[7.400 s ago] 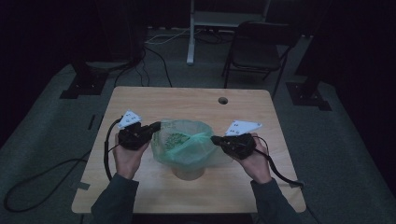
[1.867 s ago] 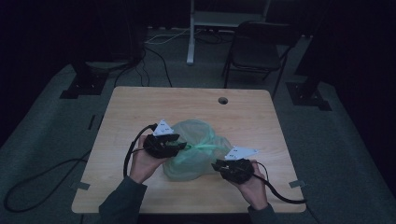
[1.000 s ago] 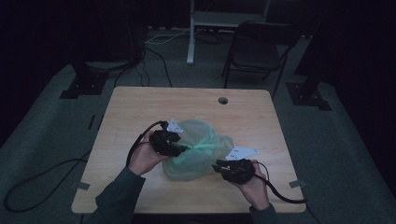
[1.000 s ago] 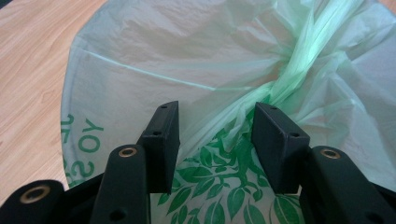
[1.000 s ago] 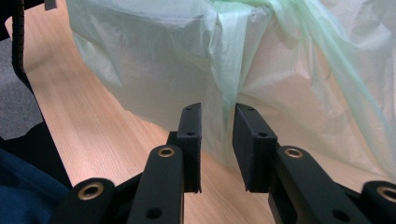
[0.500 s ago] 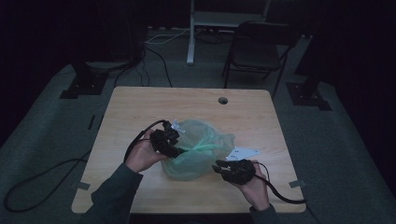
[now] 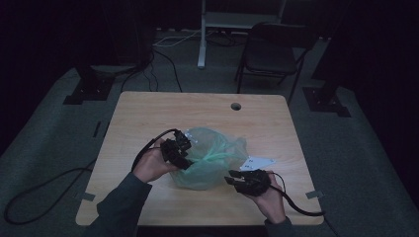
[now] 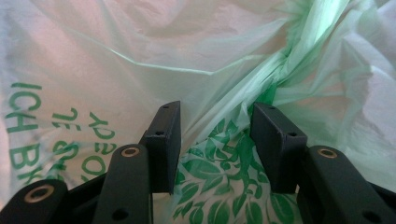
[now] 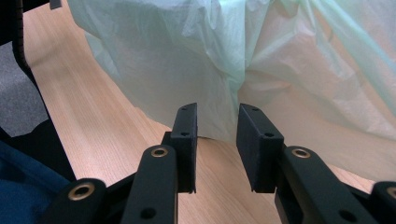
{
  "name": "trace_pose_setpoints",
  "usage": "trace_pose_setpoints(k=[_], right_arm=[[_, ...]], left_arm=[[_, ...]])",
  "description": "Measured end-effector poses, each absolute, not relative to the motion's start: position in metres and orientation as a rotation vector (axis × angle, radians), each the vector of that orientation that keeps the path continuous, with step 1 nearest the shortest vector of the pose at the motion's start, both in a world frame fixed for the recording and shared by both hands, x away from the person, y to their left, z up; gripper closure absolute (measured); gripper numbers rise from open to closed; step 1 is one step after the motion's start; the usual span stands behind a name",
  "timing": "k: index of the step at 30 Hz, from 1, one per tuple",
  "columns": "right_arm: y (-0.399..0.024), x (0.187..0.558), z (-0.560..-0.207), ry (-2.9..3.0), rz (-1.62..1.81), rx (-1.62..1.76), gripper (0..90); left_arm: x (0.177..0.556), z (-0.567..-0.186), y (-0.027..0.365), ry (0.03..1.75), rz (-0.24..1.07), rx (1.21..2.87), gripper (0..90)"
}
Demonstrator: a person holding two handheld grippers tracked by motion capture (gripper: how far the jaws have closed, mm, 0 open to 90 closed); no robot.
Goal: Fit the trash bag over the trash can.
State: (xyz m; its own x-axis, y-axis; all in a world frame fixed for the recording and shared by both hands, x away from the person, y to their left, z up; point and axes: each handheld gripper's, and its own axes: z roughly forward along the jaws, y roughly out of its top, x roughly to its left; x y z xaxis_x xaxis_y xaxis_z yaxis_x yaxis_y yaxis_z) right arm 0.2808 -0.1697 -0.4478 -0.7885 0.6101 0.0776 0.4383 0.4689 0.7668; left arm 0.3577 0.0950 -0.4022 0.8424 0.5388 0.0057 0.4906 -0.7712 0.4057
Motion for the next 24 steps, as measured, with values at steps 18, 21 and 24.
trace_pose_setpoints(k=[18,21,24], right_arm=[[-0.172,0.281,-0.448,2.493,1.236,0.918,64.7],[-0.172,0.281,-0.448,2.489,1.237,0.921,63.7],[-0.172,0.281,-0.447,2.485,1.241,0.924,63.0]], left_arm=[[0.354,-0.396,0.109,0.773,0.174,2.475,53.1],[0.351,-0.391,0.116,0.775,0.204,2.406,53.0],[0.35,-0.388,0.122,0.783,0.236,2.342,52.8]])
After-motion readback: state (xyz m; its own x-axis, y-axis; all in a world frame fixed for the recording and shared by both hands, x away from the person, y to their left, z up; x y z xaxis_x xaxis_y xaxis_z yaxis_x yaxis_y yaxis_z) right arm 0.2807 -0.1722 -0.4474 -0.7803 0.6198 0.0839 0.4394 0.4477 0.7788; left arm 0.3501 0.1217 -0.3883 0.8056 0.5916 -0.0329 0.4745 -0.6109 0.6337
